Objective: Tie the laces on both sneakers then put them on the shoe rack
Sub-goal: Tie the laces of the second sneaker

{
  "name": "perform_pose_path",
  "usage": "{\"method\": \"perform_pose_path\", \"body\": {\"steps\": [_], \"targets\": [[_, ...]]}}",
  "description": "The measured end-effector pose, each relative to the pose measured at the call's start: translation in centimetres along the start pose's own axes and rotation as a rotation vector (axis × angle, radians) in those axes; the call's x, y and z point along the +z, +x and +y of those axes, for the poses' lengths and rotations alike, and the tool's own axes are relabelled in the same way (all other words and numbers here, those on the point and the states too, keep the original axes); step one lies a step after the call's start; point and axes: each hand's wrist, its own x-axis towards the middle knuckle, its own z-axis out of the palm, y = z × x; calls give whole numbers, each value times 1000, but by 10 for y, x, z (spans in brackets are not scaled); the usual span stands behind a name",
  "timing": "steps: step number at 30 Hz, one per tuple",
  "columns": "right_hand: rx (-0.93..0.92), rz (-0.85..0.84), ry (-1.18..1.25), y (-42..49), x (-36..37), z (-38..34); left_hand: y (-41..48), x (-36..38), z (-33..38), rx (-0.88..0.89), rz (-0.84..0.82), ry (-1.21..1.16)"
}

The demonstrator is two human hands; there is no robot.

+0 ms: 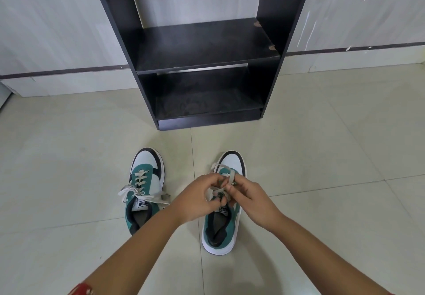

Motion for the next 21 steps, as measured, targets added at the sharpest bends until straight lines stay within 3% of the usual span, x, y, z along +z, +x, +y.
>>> {"method": "perform_pose_path", "body": {"steps": [3,7,13,15,18,21], "targets": [[9,117,-18,2,-1,5,2,6,-5,89,122,165],[188,193,239,7,2,-2,-1,12,-6,145,312,420],[416,145,230,15,4,-8,-4,13,-21,400,330,953],[410,205,236,15,3,-7,-6,14,-18,284,282,822],[283,195,197,9,6,-2,-3,14,-6,-97,216,194],[113,197,-130,-4,13,11,2,8,7,-394,193,-339]]}}
